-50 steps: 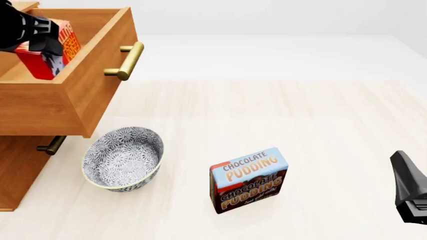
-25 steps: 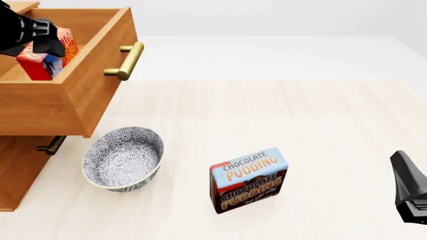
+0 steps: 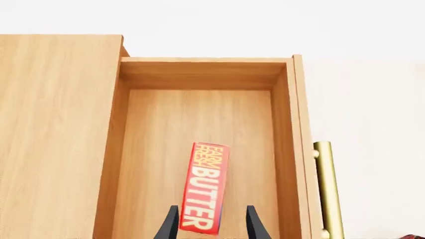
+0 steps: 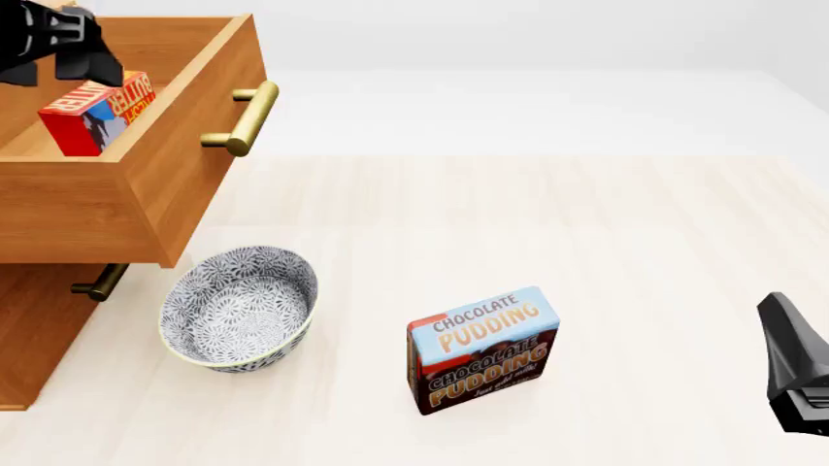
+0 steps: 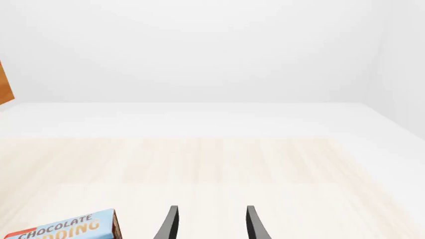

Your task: Put the butter at the back in the top drawer of the cabinet and close it.

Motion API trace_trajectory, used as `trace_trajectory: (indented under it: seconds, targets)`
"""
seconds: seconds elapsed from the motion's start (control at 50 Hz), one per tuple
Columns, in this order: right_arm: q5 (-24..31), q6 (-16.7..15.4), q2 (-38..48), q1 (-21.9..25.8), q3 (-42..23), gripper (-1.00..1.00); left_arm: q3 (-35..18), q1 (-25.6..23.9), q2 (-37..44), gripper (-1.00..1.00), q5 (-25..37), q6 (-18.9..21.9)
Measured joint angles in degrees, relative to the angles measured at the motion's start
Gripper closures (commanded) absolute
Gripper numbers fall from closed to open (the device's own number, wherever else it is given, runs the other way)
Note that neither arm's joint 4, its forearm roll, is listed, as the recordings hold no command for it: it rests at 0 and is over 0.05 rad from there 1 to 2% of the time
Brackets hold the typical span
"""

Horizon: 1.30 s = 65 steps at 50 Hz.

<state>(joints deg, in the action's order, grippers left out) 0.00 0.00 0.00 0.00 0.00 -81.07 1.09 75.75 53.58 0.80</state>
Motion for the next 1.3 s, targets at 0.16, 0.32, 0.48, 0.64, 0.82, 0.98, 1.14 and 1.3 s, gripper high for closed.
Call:
trace_trajectory:
  seconds: [0.16,0.32,0.48,0.64,0.82,0.98,1.14,1.3]
  targets:
    - [0.0,0.0,0.0,0.0,0.0,-1.0,-2.5,-2.1,-1.0,-1.0,1.0,-0.4]
    - [0.0,0.0,0.0,0.0,0.0,-1.0,-5.4,-4.2,-2.2,-1.0,2.0,-0.8]
    - [0.0,0.0,0.0,0.0,0.0,-1.0,-7.8,-7.7,-2.7,-1.0,2.2,-1.5]
    - [0.0,0.0,0.0,0.0,0.0,-1.0,-9.7,-11.5,-2.8,-1.0,1.5,-2.4]
    - [0.0,0.0,0.0,0.0,0.0,-1.0,-10.0,-16.8,-1.8,-1.0,-0.8,-4.3]
    - [0.0,0.0,0.0,0.0,0.0,-1.0,-9.1,-22.6,0.4,-1.0,-4.1,-6.5]
    - [0.0,0.0,0.0,0.0,0.0,-1.0,-7.7,-27.2,2.9,-1.0,-7.2,-8.2]
    - [0.0,0.0,0.0,0.0,0.0,-1.0,-7.4,-30.4,5.1,-1.0,-9.4,-9.6]
